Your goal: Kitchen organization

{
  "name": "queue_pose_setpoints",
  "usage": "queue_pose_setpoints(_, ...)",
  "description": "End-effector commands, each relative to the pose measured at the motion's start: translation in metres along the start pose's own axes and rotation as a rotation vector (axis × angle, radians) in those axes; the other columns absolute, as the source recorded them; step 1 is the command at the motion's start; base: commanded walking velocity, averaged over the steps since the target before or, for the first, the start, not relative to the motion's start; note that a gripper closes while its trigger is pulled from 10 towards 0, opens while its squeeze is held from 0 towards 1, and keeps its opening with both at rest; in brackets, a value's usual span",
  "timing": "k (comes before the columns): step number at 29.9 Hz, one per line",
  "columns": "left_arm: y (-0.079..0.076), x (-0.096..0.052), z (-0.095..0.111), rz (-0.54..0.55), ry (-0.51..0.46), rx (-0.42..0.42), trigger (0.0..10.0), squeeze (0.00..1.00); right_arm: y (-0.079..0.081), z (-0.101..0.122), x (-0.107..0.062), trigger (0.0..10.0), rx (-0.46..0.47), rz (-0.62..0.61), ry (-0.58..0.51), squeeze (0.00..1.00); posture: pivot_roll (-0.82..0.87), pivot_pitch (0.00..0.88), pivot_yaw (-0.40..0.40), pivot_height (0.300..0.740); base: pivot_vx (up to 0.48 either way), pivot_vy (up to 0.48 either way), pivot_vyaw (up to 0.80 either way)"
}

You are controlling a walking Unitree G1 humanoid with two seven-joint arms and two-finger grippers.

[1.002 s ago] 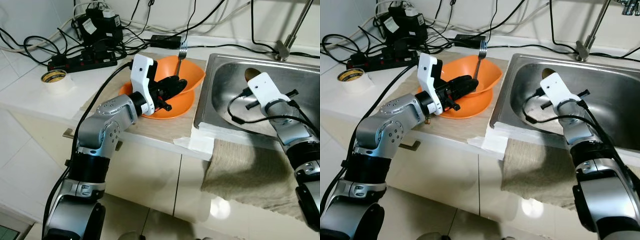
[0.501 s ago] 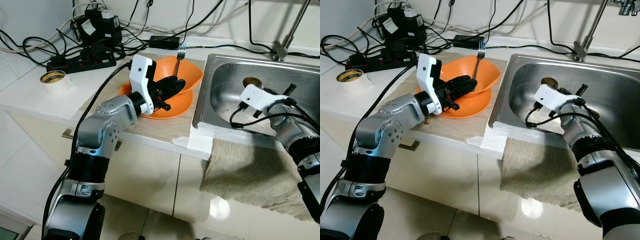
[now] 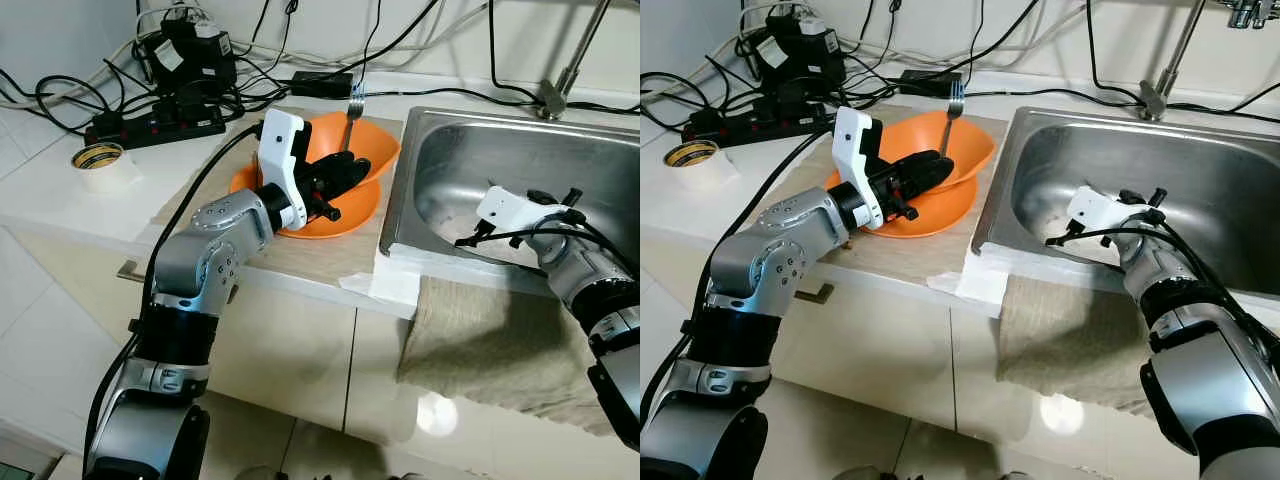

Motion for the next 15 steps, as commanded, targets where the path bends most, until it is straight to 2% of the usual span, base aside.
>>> queue_pose_setpoints(1, 0.003, -0.002, 0.004, 0.016, 0.0, 0.012, 10.0, 0.0, 0.009, 0.011, 0.0, 10.0, -0.028, 0.035, -0.047, 1.0, 0.04, 0.0, 0.053, 0.74, 0.0, 0.0, 0.0)
queue_pose_setpoints(7, 0.003, -0.002, 0.004, 0.015, 0.002, 0.016, 10.0, 0.0, 0.011, 0.012, 0.0, 10.0, -0.038, 0.047, -0.045, 1.0, 0.04, 0.0, 0.054, 0.74, 0.0, 0.0, 0.0)
queue_pose_setpoints(15, 0.005, -0.002, 0.005, 0.018, 0.009, 0.02, 10.0, 0.0, 0.022, 0.009, 0.0, 10.0, -0.113, 0.099, -0.03, 1.0, 0.04, 0.0, 0.057, 0.74, 0.0, 0.0, 0.0)
Point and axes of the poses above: a point about 5 cm out from each wrist's last joint towards the gripper, its own x axis pointing out of the wrist towards the gripper, its own z axis along the axis of the wrist's last joint, y = z × x, the point moved 1 cm from there along x, pointing out of the wrist towards the gripper, and after that the axes turned 1 degree about x, right-handed, at the moved point
